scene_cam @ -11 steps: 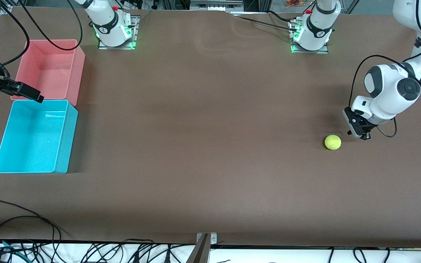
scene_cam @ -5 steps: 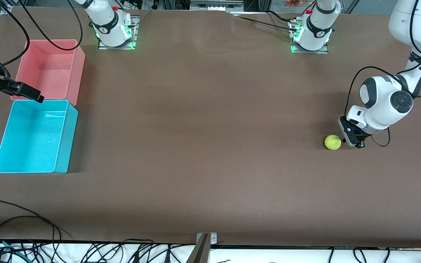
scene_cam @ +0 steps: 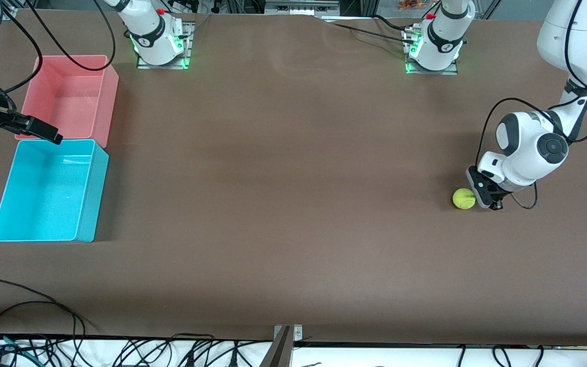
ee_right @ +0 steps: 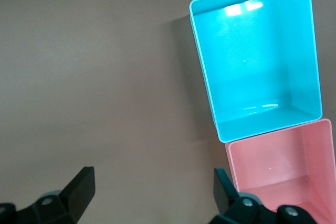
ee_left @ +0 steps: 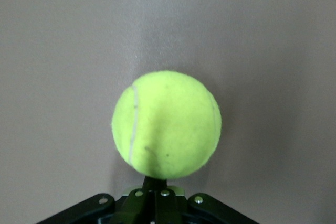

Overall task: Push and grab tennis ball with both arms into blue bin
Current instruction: 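Push the tennis ball with the left gripper toward the bins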

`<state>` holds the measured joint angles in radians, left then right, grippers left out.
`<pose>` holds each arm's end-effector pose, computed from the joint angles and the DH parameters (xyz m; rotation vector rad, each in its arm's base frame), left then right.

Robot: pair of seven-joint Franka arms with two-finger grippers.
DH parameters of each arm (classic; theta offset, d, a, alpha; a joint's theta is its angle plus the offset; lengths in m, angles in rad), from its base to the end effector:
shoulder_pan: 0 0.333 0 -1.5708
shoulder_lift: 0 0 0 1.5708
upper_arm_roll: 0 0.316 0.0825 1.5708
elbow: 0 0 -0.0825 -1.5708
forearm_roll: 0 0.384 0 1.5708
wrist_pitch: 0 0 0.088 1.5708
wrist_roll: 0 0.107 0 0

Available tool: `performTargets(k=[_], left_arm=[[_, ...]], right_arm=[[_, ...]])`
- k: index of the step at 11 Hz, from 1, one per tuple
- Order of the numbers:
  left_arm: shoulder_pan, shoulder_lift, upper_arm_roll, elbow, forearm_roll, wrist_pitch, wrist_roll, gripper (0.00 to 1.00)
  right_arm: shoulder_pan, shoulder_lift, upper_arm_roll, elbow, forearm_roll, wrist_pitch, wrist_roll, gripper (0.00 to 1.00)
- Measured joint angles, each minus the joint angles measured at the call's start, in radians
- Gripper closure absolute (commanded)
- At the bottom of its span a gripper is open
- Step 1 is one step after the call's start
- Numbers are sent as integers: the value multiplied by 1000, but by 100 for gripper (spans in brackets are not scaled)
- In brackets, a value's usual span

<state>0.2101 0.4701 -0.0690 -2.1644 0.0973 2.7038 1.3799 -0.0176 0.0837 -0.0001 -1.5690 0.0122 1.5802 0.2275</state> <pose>0.5654 0.0765 0.1817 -2.4376 1.8858 -0.0656 0.5780 -0.0089 0.5787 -3.1113 0.3843 0.1151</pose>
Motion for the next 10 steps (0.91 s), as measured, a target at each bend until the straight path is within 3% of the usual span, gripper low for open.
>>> performTargets(k=[2, 6, 10], left_arm=[[-41, 3, -2, 0, 0, 8, -96, 100], [-212, 8, -9, 49, 0, 10, -473, 100], [-207, 6, 6, 64, 0, 10, -496, 100]], right_arm=[[0, 2, 0, 0, 0, 0, 0, 0], [0, 5, 0, -1, 0, 0, 0, 0], [-3, 32, -3, -2, -4, 4, -6, 0]])
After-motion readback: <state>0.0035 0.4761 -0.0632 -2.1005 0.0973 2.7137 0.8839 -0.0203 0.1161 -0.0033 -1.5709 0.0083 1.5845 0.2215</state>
